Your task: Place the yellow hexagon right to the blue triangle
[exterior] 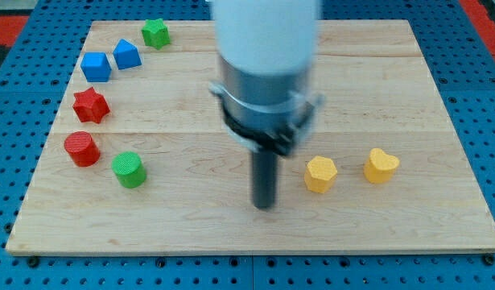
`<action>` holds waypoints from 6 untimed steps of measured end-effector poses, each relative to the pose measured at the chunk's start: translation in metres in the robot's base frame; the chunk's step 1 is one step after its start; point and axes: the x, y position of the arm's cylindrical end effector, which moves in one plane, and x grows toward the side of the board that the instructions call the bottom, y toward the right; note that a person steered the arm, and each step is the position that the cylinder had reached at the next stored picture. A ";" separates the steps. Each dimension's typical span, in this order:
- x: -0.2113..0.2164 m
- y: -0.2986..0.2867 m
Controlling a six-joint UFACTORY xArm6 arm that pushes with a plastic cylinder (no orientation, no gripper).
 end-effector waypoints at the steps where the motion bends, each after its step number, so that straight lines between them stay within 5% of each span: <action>1: 0.000 0.053; 6: -0.286 -0.005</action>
